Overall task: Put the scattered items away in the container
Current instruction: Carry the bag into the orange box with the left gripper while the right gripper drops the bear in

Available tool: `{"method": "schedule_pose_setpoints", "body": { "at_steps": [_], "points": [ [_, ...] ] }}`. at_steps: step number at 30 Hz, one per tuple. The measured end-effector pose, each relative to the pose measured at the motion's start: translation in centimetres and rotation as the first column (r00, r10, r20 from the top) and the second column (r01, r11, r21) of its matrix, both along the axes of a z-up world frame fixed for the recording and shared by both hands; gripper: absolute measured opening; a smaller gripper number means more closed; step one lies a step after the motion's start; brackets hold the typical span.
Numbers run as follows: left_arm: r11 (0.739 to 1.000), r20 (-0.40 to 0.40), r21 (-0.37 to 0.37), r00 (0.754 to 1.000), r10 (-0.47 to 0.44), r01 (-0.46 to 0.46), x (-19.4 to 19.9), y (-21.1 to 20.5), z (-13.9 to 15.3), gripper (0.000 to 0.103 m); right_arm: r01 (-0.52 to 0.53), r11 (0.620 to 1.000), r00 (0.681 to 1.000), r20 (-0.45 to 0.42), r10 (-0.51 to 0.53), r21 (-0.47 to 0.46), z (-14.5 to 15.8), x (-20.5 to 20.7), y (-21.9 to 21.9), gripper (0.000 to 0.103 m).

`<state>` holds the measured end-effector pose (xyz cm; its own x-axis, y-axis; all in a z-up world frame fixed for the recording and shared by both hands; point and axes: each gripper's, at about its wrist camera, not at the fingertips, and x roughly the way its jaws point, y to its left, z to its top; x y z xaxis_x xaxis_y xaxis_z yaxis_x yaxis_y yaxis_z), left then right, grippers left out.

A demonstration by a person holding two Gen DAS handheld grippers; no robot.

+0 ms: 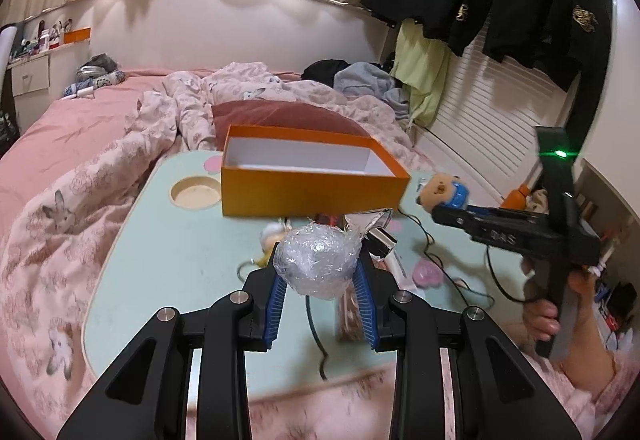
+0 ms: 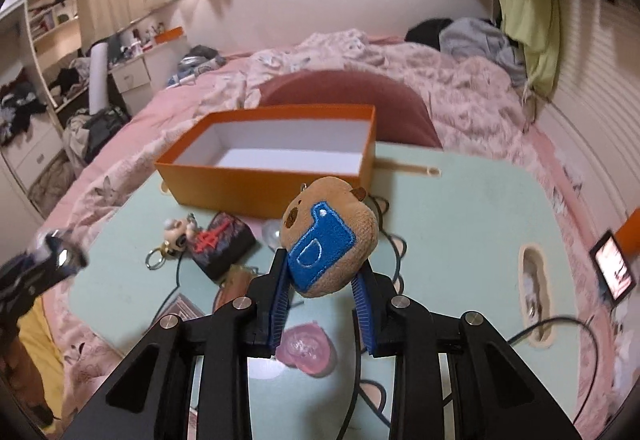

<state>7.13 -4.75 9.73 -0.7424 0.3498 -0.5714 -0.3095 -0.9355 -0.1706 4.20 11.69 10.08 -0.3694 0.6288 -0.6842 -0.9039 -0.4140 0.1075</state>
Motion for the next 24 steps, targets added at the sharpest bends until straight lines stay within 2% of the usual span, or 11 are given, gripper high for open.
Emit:
{"method": "schedule_pose_setpoints", "body": {
  "at_steps": [8,12,16,20,24],
  "points": [
    [1.0,-0.002,-0.019,1.0,-0.001,0.001,-7.4,1.3,1.9,0.033,-0.008,0.998,1.0,0.027,0.006,0.068,1.7,-1.7,3.3,0.029],
    [0.999,-0.034,-0.046,0.999,0.026,-0.027,-11.5,1.9,2.2,0.033,-0.024,0.996,0.999,0.035,0.021,0.09,2.0,-3.1,5.5,0.029],
    [0.991,-0.1,-0.123,0.994,0.037,-0.049,-14.1,3.0,1.3,0.033,-0.037,0.994,0.999,0.034,0.033,0.103,1.5,-4.4,7.5,0.03],
    [0.993,-0.058,-0.113,0.998,0.034,-0.04,-16.4,3.4,-0.6,0.033,-0.029,0.997,0.998,0.064,0.025,0.069,-0.3,-5.7,9.5,0.03],
    [0.987,-0.051,-0.149,0.997,0.06,-0.067,-17.4,3.5,-2.5,0.033,-0.018,1.0,0.995,0.094,0.016,0.015,-2.2,-6.4,10.9,0.03]
  ]
}}
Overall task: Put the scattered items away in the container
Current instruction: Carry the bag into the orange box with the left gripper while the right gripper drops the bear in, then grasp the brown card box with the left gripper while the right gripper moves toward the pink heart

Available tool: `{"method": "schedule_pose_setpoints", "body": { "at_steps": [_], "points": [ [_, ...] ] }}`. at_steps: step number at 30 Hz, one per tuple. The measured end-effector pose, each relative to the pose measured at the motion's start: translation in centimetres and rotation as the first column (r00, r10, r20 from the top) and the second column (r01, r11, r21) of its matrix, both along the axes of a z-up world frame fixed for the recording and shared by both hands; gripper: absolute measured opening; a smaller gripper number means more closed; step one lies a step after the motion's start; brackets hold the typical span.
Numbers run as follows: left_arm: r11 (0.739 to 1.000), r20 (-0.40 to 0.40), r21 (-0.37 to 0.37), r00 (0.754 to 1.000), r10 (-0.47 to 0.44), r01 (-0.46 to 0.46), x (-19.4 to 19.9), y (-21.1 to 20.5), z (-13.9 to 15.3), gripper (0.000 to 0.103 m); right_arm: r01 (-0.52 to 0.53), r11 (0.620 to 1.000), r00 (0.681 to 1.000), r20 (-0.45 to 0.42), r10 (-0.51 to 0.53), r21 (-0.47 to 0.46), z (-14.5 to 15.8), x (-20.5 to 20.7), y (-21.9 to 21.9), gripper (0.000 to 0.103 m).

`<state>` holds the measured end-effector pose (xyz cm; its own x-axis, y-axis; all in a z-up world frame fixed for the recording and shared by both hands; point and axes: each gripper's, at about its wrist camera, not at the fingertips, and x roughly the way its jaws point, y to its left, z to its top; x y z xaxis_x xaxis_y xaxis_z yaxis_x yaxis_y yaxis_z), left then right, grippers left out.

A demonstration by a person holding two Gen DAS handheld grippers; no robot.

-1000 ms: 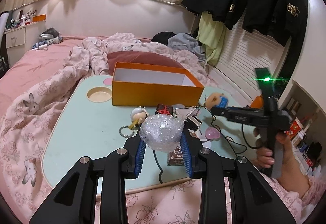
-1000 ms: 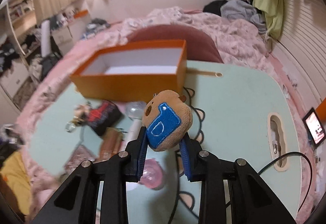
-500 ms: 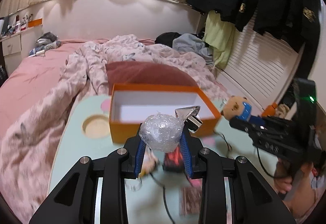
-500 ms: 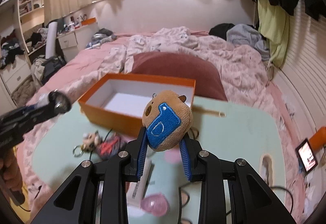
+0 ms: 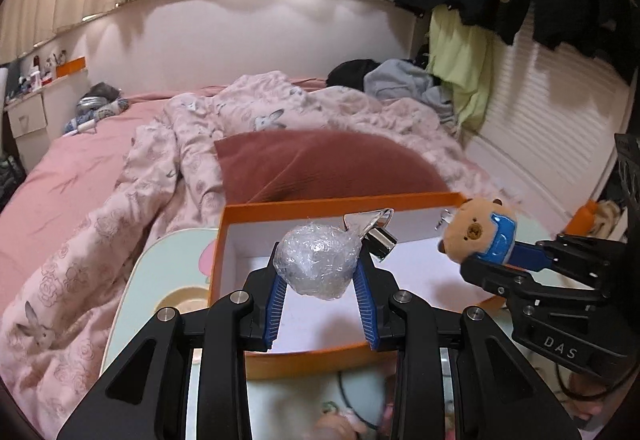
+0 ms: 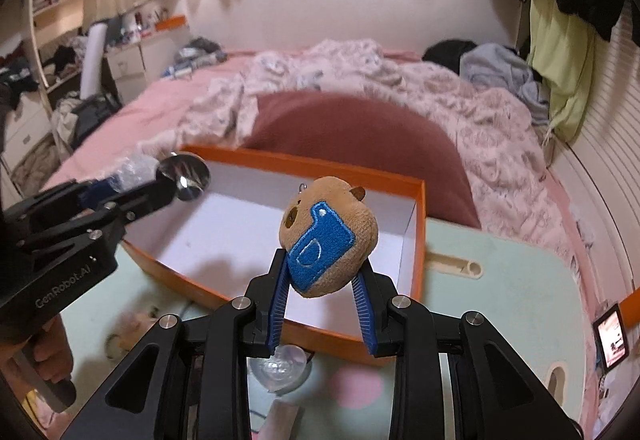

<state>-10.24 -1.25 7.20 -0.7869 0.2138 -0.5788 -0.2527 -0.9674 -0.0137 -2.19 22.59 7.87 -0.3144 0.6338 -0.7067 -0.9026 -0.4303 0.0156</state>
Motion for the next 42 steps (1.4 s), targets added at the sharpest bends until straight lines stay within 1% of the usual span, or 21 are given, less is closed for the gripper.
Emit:
{"method": "schedule_pose_setpoints", "body": {
  "at_steps": [2,6,8,14,16,18,19,23,25,26,28,30,32,35,39,42],
  "points": [
    [1.0,0.03,-0.006,1.0,0.007,-0.007,-0.4,0.0,-0.8,0.033,0.006,1.0,1.0,0.003,-0.006,-0.011,-0.6,0.0,0.3,0.03],
    [1.0,0.091,-0.008,0.996,0.008,-0.007,-0.8,-0.1,-2.1,0.033,0.022,1.0,1.0,0.011,-0.022,-0.011,-0.7,0.0,0.6,0.031],
    [1.0,0.094,-0.016,0.996,0.006,-0.004,-0.7,-0.1,-2.4,0.033,0.027,0.999,0.999,0.019,-0.027,-0.018,-1.0,0.0,0.8,0.031],
    [1.0,0.116,-0.012,0.993,-0.002,0.003,-0.8,0.0,-2.1,0.035,0.033,0.999,0.999,-0.006,-0.033,-0.037,-1.1,0.4,1.1,0.032],
    [1.0,0.115,-0.009,0.993,0.002,-0.001,-0.7,0.0,-2.1,0.043,0.035,0.999,0.999,-0.004,-0.036,-0.028,-1.0,0.5,1.1,0.035],
    [1.0,0.121,-0.014,0.992,0.03,-0.028,-0.7,0.0,-1.9,0.066,0.042,0.999,0.999,0.0,-0.042,-0.013,-0.8,0.5,0.8,0.04],
    [0.999,0.123,-0.011,0.992,0.039,-0.038,-0.7,-0.2,-1.7,0.067,0.04,0.999,0.999,-0.006,-0.04,-0.001,-0.6,0.6,0.6,0.043],
    [0.998,0.097,0.053,0.995,0.023,-0.028,0.3,-0.8,0.7,0.067,0.028,0.996,0.999,-0.028,-0.026,0.086,1.4,0.8,-1.3,0.048],
    [0.996,0.079,0.081,0.997,0.019,-0.026,1.2,-1.1,2.2,0.067,0.017,0.993,0.999,-0.047,-0.012,0.114,2.6,1.0,-2.4,0.052],
    [0.996,0.075,0.086,0.997,0.02,-0.026,1.7,-1.3,2.9,0.067,0.011,0.992,0.998,-0.06,-0.004,0.122,3.3,1.3,-3.1,0.054],
    [0.996,0.066,0.089,0.998,0.015,-0.021,3.2,-1.5,4.3,0.067,0.003,0.991,0.996,-0.085,0.009,0.131,4.4,1.9,-4.4,0.056],
    [0.997,0.056,0.078,0.998,0.016,-0.02,4.7,-1.7,5.1,0.067,-0.006,0.99,0.995,-0.1,0.02,0.14,5.3,2.7,-6.1,0.057],
    [0.998,0.044,0.062,0.999,0.003,-0.006,6.8,-1.9,5.7,0.068,-0.016,0.99,0.995,-0.1,0.031,0.141,5.8,3.7,-7.9,0.064],
    [0.999,0.057,0.038,0.998,-0.013,0.011,9.4,-2.3,5.2,0.076,-0.033,0.989,0.995,-0.086,0.046,0.145,5.7,5.2,-10.7,0.067],
    [1.0,0.104,0.03,0.995,-0.012,0.009,12.2,-2.8,2.7,0.076,-0.006,0.989,0.998,-0.065,0.016,0.149,4.0,7.0,-13.5,0.069],
    [0.997,0.116,0.065,0.993,0.032,-0.04,13.8,-3.6,0.2,0.076,0.042,0.992,0.998,-0.061,-0.035,0.117,1.9,8.2,-14.7,0.069]
  ]
}}
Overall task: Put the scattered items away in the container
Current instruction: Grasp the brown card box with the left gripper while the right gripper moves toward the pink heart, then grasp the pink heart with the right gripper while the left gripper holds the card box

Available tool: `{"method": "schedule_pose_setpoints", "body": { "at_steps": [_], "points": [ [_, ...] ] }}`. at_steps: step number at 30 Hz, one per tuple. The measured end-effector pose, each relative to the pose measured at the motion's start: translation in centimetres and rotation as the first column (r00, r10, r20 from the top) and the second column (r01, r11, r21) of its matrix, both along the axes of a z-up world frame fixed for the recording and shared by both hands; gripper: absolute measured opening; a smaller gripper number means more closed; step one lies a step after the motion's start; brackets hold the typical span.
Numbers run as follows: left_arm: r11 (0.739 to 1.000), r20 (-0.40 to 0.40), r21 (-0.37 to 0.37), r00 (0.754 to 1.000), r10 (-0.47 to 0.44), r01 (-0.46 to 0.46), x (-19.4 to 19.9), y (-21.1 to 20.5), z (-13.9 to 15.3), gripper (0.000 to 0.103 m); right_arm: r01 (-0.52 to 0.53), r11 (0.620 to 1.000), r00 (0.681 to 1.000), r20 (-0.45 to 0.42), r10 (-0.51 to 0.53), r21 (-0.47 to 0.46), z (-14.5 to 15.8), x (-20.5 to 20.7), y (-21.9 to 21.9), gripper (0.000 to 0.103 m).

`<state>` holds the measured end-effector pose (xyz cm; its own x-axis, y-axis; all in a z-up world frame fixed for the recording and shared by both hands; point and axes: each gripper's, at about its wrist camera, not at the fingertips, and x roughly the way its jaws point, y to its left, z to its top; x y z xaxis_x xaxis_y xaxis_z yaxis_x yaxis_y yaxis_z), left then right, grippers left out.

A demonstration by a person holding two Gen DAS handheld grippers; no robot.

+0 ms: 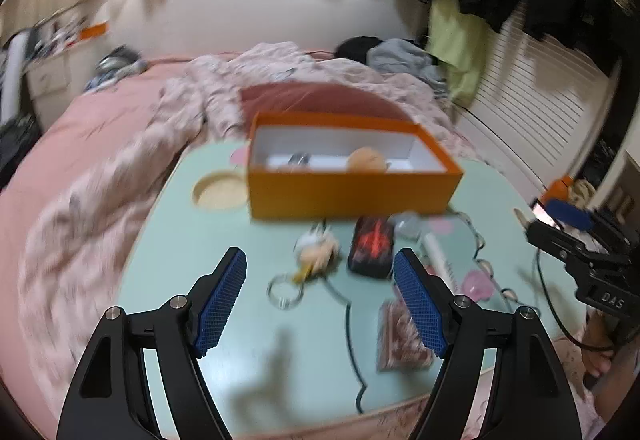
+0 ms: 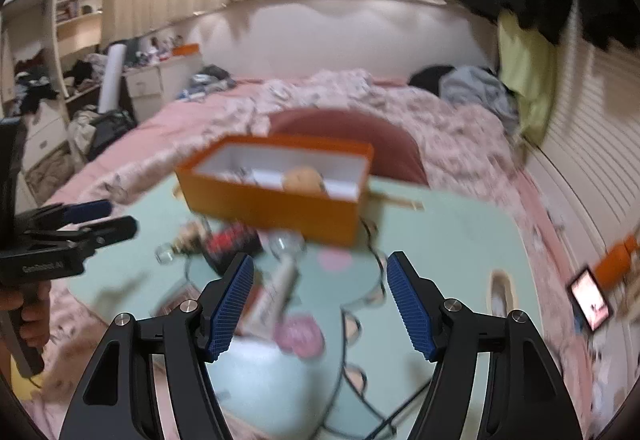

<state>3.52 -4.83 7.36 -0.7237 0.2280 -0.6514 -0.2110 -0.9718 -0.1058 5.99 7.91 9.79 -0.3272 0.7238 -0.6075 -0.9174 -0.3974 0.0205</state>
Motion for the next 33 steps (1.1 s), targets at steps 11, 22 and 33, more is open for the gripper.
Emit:
{"method": "schedule_pose_setpoints", "body": {
  "at_steps": [11,22,33],
  "points": [
    [0.985,-0.005,0.005,0.985,-0.172,0.172,2.4,2.7,-2.6,0.076,0.085,0.99,0.992,-0.081,-0.095,-0.116,-3.5,1.9,-0.2,0.069],
    [0.946,0.082,-0.217,0.97,-0.229,0.242,1.4,7.6,-5.3,0.065,0.041,0.987,0.989,0.147,-0.018,-0.154,-5.8,-2.5,1.1,0.069],
    [0.971,0.048,-0.144,0.981,-0.187,0.192,1.7,6.1,-5.4,0.042,0.024,0.975,0.993,0.116,0.001,-0.22,-6.9,-2.1,2.2,0.046]
  ]
}}
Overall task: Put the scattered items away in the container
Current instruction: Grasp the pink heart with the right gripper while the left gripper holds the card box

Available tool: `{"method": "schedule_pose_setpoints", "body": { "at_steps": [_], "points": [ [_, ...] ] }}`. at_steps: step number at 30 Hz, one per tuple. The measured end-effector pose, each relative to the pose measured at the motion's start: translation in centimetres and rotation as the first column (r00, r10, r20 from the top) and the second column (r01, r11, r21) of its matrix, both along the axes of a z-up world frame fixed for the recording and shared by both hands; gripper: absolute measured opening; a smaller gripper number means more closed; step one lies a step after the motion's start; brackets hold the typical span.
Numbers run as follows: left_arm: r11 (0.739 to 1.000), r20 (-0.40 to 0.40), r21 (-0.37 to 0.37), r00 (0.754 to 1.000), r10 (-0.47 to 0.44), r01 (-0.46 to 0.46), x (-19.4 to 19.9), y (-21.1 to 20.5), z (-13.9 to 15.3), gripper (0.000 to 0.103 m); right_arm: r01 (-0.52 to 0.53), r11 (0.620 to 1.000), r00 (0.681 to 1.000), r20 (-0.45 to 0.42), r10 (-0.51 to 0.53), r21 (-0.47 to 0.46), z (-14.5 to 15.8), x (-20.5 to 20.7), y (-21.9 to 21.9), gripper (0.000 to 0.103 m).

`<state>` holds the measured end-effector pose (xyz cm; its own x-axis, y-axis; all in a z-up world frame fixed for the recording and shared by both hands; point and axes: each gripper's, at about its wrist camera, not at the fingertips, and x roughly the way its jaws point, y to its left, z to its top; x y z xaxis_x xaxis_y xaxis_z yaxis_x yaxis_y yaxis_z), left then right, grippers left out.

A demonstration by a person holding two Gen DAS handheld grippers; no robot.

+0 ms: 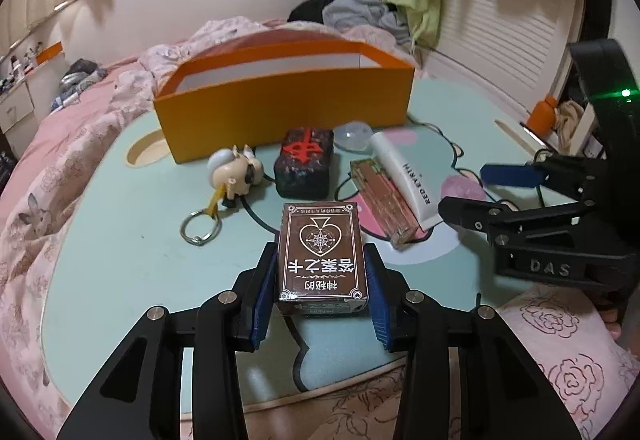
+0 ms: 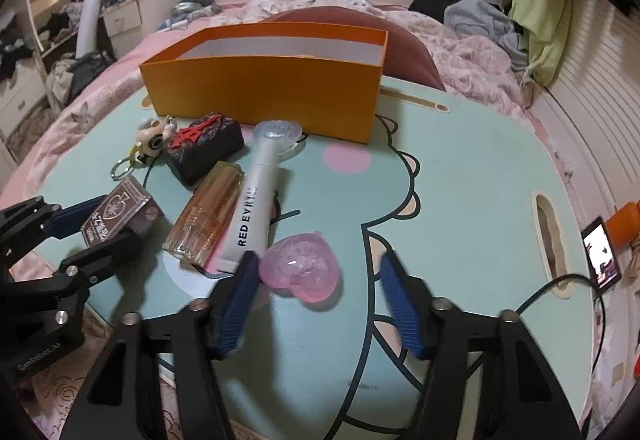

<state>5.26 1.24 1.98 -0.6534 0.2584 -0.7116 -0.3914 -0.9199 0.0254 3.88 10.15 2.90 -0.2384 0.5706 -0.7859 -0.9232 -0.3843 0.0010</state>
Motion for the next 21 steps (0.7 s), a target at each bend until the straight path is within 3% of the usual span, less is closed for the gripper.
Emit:
{"method": "schedule_pose_setpoints", "body": {
  "at_steps": [1,11,15,21],
  "points": [
    [1.0,-0.005,-0.001,1.0,0.0,0.0,0.0,0.0,0.1,0.042,-0.002,1.0,1.0,-0.017,0.001,-0.005,0.0,0.3,0.0,0.038],
    [1.0,0.009,-0.01,1.0,0.008,-0.008,-0.1,0.0,0.1,0.042,-0.038,0.999,0.999,-0.004,0.038,0.0,0.2,-0.4,0.2,0.042],
    [1.0,0.008,-0.009,1.0,0.008,-0.007,0.0,-0.1,0.1,0.042,-0.043,0.999,0.999,-0.014,0.043,0.003,0.1,-0.4,0.1,0.038],
    [1.0,0.008,0.002,1.0,0.01,-0.01,-0.1,-0.2,0.2,0.042,-0.019,1.0,0.991,-0.135,0.019,-0.002,0.5,1.6,0.0,0.038]
  ]
}}
